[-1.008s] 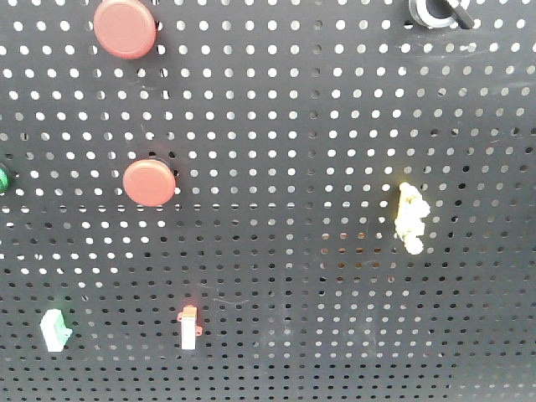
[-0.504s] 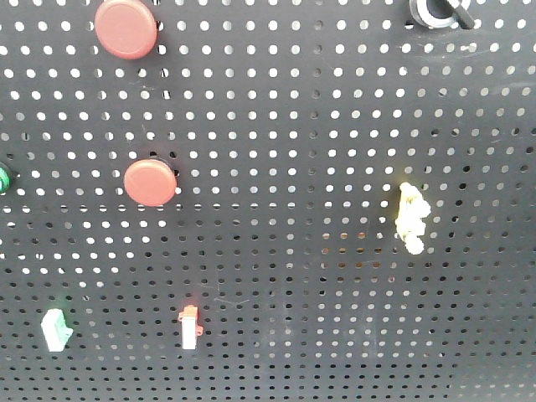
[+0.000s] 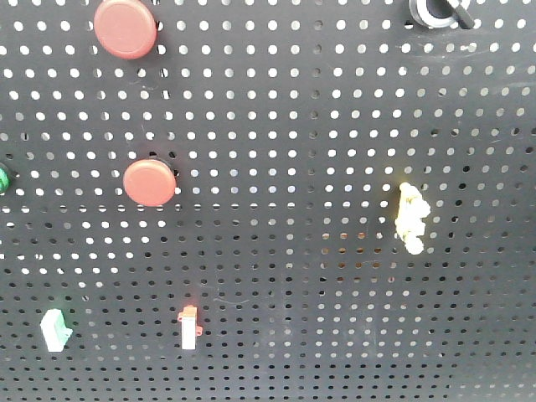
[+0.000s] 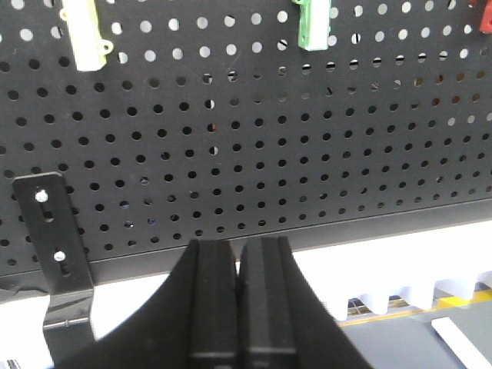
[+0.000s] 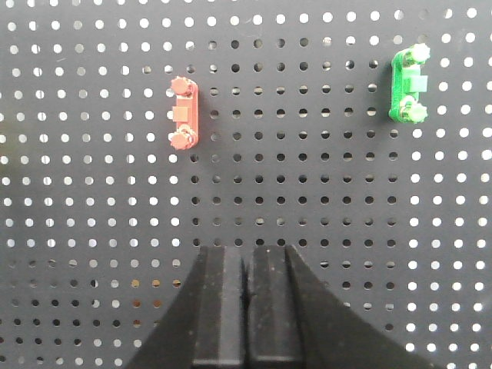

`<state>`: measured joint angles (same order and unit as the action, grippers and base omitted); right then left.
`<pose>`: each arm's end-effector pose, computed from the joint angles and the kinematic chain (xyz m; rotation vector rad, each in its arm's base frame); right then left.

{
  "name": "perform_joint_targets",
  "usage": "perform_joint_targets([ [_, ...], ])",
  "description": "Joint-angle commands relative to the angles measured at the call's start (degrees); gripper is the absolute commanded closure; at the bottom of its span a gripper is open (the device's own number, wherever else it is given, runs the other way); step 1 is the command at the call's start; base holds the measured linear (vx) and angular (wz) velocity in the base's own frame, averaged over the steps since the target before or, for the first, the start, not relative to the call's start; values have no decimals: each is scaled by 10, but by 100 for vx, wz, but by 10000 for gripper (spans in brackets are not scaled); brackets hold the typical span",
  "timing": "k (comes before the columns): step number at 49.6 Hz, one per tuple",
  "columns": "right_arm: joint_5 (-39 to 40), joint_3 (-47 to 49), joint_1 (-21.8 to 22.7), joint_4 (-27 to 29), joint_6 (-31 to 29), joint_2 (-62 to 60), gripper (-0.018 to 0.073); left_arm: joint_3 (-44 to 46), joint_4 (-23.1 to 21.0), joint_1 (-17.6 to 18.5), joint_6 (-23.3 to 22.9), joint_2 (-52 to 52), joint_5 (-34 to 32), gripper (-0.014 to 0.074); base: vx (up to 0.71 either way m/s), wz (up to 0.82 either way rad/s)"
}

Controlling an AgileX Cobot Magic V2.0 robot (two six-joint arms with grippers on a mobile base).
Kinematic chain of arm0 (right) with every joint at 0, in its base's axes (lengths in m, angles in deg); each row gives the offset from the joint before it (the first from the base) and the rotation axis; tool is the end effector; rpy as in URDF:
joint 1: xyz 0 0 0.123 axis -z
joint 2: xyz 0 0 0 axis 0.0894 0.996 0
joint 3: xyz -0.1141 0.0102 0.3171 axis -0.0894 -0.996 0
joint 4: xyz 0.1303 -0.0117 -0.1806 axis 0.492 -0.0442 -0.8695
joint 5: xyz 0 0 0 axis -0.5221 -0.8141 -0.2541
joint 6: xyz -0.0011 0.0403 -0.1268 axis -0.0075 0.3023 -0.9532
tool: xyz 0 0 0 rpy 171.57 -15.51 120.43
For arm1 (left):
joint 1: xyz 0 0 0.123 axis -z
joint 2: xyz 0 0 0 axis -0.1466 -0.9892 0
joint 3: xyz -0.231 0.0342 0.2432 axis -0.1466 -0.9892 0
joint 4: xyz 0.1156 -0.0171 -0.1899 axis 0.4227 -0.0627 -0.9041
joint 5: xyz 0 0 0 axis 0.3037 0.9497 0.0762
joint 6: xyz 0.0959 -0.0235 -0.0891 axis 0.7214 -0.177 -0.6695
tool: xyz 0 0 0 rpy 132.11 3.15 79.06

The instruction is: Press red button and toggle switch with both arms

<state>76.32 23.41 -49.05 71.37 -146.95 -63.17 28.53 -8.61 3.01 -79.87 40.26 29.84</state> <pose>0.0243 -0.0940 0.3118 -0.0562 1.3577 0.0292 0.0165 -0.0028 0.1912 0.1823 1.6122 -0.1289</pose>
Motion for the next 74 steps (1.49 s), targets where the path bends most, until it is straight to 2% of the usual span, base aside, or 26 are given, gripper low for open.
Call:
perform_joint_targets([
  [1, -22, 13, 1, -1, -5, 10, 562, -20, 1, -1, -8, 9, -48, 594, 0, 0],
  [35, -27, 13, 1, -1, 1, 10, 562, -20, 1, -1, -8, 9, -48, 594, 0, 0],
  [38, -70, 13, 1, -1, 44, 10, 562, -20, 1, -1, -8, 9, -48, 594, 0, 0],
  [42, -178, 2, 1, -1, 101, 10, 562, -20, 1, -1, -8, 9, -48, 594, 0, 0],
  [50, -398, -51, 2, -17, 93, 10, 562, -20, 1, -1, -8, 9, -48, 594, 0, 0],
  [54, -457, -83, 2, -54, 104, 10, 562, -20, 1, -1, -8, 9, -48, 594, 0, 0],
  [56, -460, -98, 2, -75, 138, 10, 562, -20, 1, -1, -8, 9, -48, 594, 0, 0],
  [59, -425, -114, 3, -115, 241, 13, 562, -20, 1, -1, -8, 9, -48, 594, 0, 0],
  [61, -396, -123, 3, -173, 314, 19, 562, -20, 1, -1, -8, 9, -48, 594, 0, 0],
  [65, -346, -140, 3, -334, 497, 40, 562, -20, 1, -1, -8, 9, -48, 594, 0, 0],
  [67, -327, -147, 3, -436, 584, 55, 562, -20, 1, -1, -8, 9, -48, 594, 0, 0],
  [71, -298, -156, 6, -643, 717, 89, 562, -20, 1, -1, -8, 9, -48, 594, 0, 0],
  [74, -281, -160, 26, -751, 806, 116, 562, -20, 1, -1, -8, 9, -48, 594, 0, 0],
])
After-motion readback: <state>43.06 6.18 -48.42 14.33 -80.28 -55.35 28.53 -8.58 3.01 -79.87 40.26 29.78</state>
